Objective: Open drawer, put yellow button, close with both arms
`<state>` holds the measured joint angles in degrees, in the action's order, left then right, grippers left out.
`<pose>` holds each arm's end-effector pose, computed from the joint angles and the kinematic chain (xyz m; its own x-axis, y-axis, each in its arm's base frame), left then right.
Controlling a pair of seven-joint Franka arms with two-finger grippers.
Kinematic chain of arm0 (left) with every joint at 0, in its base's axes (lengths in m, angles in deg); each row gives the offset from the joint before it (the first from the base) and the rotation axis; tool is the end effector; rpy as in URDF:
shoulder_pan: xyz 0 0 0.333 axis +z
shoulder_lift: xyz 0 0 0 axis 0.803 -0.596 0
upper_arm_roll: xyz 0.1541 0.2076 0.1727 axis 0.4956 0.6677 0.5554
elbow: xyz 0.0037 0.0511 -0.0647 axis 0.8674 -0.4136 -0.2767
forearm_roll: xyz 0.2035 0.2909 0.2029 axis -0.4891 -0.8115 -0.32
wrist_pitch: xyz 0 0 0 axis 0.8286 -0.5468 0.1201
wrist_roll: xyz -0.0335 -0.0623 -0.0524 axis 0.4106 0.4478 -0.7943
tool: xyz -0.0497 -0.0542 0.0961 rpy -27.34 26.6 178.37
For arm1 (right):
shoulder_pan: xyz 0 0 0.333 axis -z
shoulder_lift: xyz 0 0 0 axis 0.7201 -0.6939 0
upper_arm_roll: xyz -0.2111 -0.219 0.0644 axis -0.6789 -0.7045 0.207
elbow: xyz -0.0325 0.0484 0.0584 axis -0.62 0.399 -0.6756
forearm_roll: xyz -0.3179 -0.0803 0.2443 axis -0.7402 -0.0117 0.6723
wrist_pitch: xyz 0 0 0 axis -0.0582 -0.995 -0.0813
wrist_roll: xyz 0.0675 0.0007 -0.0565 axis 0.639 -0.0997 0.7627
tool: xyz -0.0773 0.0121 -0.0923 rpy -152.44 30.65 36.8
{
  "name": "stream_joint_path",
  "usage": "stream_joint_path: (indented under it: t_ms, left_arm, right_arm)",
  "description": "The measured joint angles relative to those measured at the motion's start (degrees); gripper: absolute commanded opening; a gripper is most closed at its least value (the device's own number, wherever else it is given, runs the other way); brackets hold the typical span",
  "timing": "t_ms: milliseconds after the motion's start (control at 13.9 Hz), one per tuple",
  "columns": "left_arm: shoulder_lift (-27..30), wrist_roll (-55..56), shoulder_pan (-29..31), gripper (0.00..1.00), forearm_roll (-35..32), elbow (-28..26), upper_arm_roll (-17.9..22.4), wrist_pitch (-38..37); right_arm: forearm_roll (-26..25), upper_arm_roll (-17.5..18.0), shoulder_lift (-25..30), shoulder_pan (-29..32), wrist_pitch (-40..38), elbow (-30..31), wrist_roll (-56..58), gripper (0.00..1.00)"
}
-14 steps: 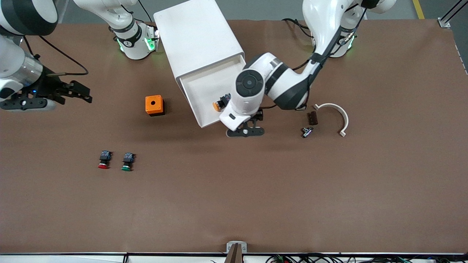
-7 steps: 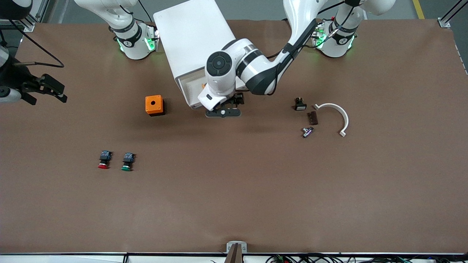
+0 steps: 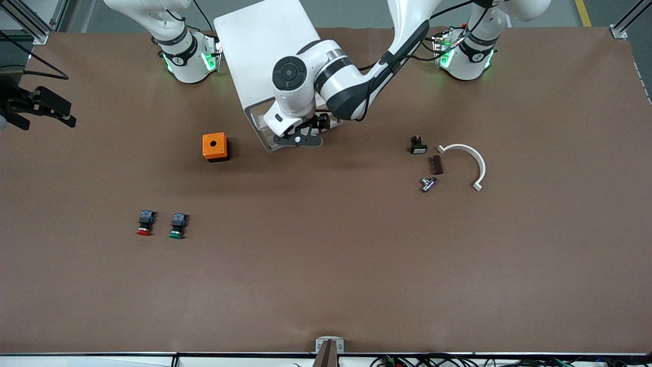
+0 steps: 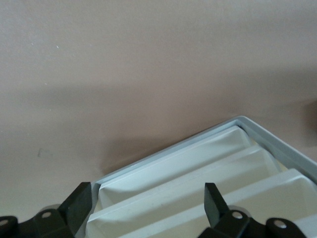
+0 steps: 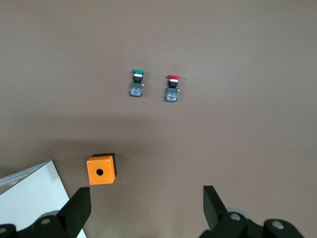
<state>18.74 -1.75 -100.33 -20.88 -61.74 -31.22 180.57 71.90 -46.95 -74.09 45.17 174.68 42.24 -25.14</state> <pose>0.3966 -0.6089 0.3122 0.9771 -0.0582 -0.2045 -0.0541 -0.9982 0.0260 0.5438 -0.0242 0.6249 0.9983 0.0564 -0.0127 0.0564 -0.9984 -0.0003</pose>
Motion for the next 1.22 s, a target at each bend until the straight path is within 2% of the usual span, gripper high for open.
stream_joint_path:
  t_ms: [504,864,1008,1223]
  left_arm:
    - [0.0,0.9,0.0,1.00,0.0,-0.6,-2.4,-0.1]
    - [0.1,1.5,1.2,1.00,0.0,-0.5,-2.5,-1.3]
    - [0.9,1.6,5.2,1.00,0.0,-0.2,-2.3,-1.4]
    - [4.7,0.9,15.4,1.00,-0.4,0.3,-2.0,-3.1]
  right_arm:
    - [-0.1,-0.1,-0.2,0.3,-0.1,-1.2,0.0,1.00]
    - [-0.1,0.1,-0.4,0.3,-0.1,-1.2,0.0,1.00]
    - [-0.1,0.1,-0.6,0.3,-0.1,-1.2,0.0,1.00]
    - [-0.1,0.2,-0.8,0.3,-0.1,-1.3,0.0,1.00]
